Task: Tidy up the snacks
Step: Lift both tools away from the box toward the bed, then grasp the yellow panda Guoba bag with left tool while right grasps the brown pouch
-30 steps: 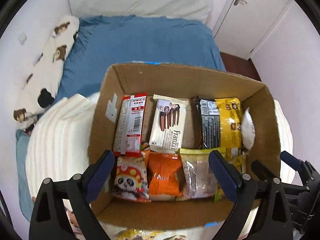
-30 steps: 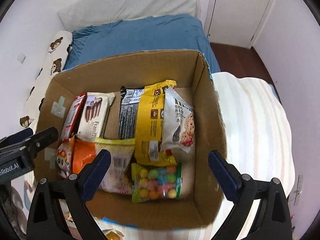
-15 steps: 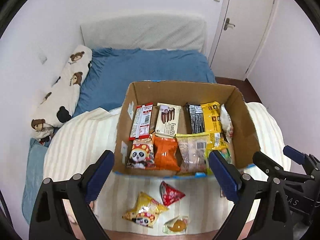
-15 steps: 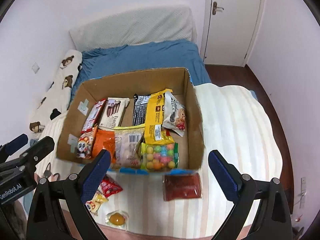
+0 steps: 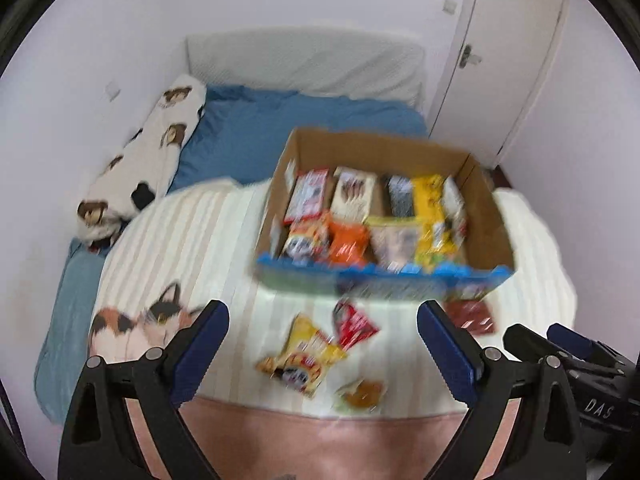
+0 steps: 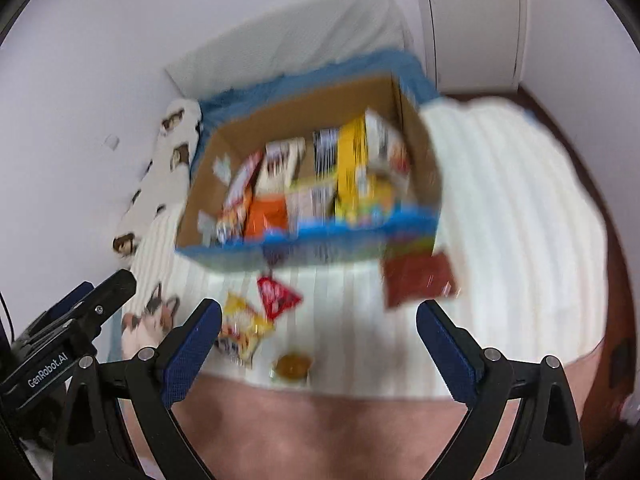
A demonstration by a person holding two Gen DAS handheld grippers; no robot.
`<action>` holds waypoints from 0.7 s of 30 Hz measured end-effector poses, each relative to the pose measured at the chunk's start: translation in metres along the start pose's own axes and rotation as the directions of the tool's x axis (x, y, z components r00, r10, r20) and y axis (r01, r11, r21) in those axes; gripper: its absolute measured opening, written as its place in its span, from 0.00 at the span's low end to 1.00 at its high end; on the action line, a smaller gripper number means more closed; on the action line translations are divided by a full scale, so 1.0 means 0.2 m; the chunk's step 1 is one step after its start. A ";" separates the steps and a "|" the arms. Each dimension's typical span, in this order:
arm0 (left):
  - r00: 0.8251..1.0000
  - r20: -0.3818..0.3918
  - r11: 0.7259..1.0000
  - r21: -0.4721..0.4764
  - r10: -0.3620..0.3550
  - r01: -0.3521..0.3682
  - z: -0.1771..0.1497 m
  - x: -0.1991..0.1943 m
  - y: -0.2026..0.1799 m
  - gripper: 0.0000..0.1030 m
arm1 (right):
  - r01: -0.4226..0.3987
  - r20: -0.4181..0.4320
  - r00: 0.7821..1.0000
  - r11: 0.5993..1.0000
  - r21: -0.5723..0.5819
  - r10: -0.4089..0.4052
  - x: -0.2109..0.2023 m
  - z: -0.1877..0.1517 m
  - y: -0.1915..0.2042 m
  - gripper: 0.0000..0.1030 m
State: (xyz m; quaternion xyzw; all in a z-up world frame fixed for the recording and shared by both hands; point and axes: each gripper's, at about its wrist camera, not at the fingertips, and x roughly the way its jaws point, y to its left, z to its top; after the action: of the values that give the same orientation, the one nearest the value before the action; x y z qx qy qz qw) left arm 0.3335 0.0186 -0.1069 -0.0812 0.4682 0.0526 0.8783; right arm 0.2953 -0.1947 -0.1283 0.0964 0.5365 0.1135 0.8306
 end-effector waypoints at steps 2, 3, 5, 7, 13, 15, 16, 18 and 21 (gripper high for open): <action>0.998 -0.041 0.999 0.013 0.037 -0.037 -0.08 0.09 0.03 0.94 | -0.023 -0.058 0.998 0.999 0.033 0.025 0.12 -0.06 -0.04 0.97; 0.996 -0.060 0.998 0.029 0.063 -0.062 -0.12 0.14 0.04 0.94 | -0.025 -0.083 0.996 0.998 0.052 0.030 0.18 -0.10 -0.07 0.92; 0.987 -0.107 0.990 0.080 0.121 -0.112 -0.18 0.26 0.04 0.94 | 0.014 -0.102 0.995 0.998 0.069 -0.006 0.28 -0.14 -0.12 0.78; 0.979 -0.140 0.984 0.120 0.151 -0.135 -0.22 0.36 0.04 0.94 | 0.040 -0.108 0.994 0.994 0.098 -0.029 0.36 -0.15 -0.19 0.77; 0.949 -0.255 0.972 0.191 0.183 -0.136 -0.29 0.69 0.04 0.94 | 0.165 -0.124 0.981 0.975 0.149 -0.147 0.54 -0.05 -0.43 0.88; 0.940 -0.286 0.969 0.209 0.187 -0.129 -0.29 0.77 0.02 0.94 | 0.177 -0.121 0.980 0.968 0.177 -0.157 0.58 0.00 -0.50 0.88; 0.936 -0.297 0.968 0.216 0.187 -0.126 -0.29 0.80 0.01 0.94 | 0.190 -0.118 0.978 0.967 0.172 -0.171 0.61 0.04 -0.53 0.88; 0.927 -0.325 0.965 0.236 0.186 -0.111 -0.29 0.87 -0.01 0.94 | 0.230 -0.139 0.967 0.965 0.128 -0.212 0.68 0.09 -0.55 0.88; 0.915 -0.362 0.962 0.260 0.180 -0.087 -0.29 0.96 -0.04 0.94 | 0.264 -0.173 0.952 0.963 0.051 -0.252 0.81 0.15 -0.55 0.88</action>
State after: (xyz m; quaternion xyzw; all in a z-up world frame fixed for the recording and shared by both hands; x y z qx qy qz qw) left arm 0.3934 0.0024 -0.2971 0.0487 0.6375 0.0393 0.7679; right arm 0.3965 -0.2544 -0.2882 0.0465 0.6151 -0.0082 0.7871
